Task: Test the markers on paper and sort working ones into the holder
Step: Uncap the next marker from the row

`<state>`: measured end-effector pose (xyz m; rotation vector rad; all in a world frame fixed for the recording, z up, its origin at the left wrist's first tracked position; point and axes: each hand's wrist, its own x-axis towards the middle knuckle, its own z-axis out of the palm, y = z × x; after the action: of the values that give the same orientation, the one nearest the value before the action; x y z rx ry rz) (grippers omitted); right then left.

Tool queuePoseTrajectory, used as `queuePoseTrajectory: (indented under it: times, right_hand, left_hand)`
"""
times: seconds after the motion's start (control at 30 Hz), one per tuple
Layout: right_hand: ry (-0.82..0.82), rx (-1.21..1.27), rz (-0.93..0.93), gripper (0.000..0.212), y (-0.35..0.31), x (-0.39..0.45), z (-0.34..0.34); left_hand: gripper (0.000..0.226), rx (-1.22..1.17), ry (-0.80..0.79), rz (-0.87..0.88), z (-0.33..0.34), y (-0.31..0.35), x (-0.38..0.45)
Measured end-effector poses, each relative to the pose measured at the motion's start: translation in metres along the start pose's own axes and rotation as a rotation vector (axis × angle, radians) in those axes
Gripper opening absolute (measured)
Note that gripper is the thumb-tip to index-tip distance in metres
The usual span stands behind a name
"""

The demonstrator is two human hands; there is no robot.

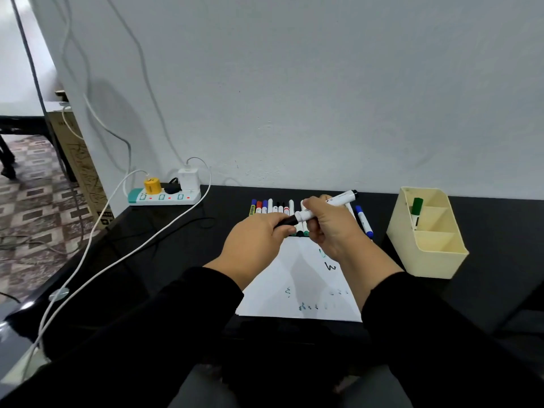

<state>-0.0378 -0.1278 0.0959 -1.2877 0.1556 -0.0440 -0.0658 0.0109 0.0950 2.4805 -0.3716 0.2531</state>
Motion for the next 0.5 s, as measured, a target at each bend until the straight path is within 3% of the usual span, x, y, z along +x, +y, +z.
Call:
queuePoseTrajectory:
  times: [0.13, 0.3, 0.5]
  right_hand:
    - [-0.032, 0.047, -0.047, 0.040, 0.000, 0.002, -0.003]
    - [0.020, 0.149, 0.027, 0.039, 0.009, 0.000, 0.004]
    - [0.057, 0.099, 0.097, 0.033, 0.018, 0.003, 0.006]
  left_hand:
    - [0.025, -0.024, -0.040, -0.001, -0.001, 0.001, 0.007]
    - [0.030, 0.083, 0.005, 0.004, 0.002, 0.003, 0.010]
    - [0.030, 0.087, -0.001, -0.015, 0.007, -0.003, 0.006]
